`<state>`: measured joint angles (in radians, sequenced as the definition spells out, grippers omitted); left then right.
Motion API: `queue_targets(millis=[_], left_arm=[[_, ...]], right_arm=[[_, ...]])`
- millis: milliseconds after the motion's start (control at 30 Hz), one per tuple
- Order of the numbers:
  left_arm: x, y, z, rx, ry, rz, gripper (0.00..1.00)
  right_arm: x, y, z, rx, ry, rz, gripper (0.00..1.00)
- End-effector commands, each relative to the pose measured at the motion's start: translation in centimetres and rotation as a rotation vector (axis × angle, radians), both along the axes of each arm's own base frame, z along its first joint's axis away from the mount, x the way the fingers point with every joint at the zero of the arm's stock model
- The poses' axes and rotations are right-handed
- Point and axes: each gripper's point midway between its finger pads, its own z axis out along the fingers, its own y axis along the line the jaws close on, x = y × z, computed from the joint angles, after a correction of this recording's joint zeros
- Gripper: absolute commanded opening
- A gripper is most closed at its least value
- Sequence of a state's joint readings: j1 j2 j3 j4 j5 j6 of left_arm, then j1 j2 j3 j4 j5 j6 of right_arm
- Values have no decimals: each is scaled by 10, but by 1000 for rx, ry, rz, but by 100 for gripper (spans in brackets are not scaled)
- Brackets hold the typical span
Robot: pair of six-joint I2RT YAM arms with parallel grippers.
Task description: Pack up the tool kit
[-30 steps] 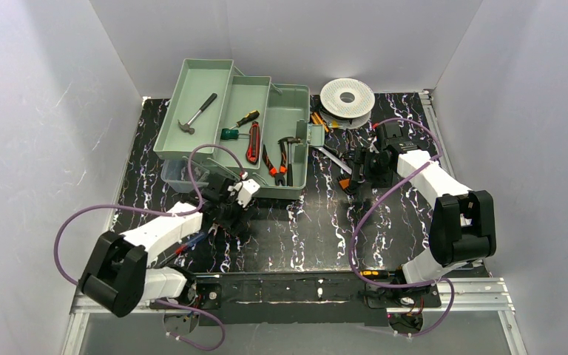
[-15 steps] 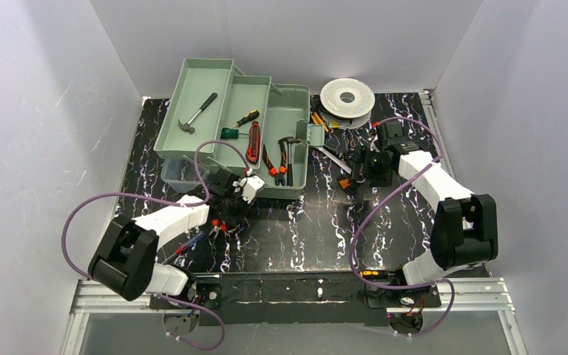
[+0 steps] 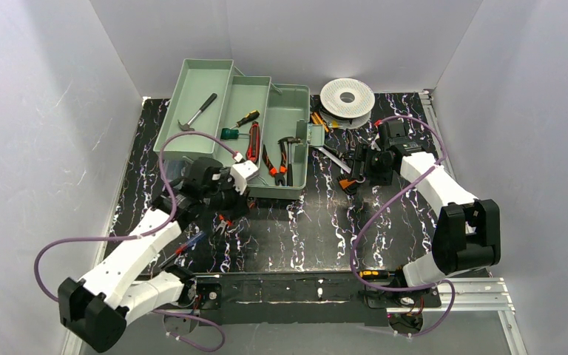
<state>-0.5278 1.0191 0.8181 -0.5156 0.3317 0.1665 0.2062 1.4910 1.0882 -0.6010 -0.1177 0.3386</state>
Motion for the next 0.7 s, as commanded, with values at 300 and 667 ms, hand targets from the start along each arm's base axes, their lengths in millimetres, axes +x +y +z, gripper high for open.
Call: queue_targets(millis=[300,667], left_arm=[[-21,-60,188,-352,-67,-204,0],[134,-38,243,-102,-397,161,0]], right_arm=[[10,9,19,40,-57,4,78],[11,7,23,20,-38,11,79]])
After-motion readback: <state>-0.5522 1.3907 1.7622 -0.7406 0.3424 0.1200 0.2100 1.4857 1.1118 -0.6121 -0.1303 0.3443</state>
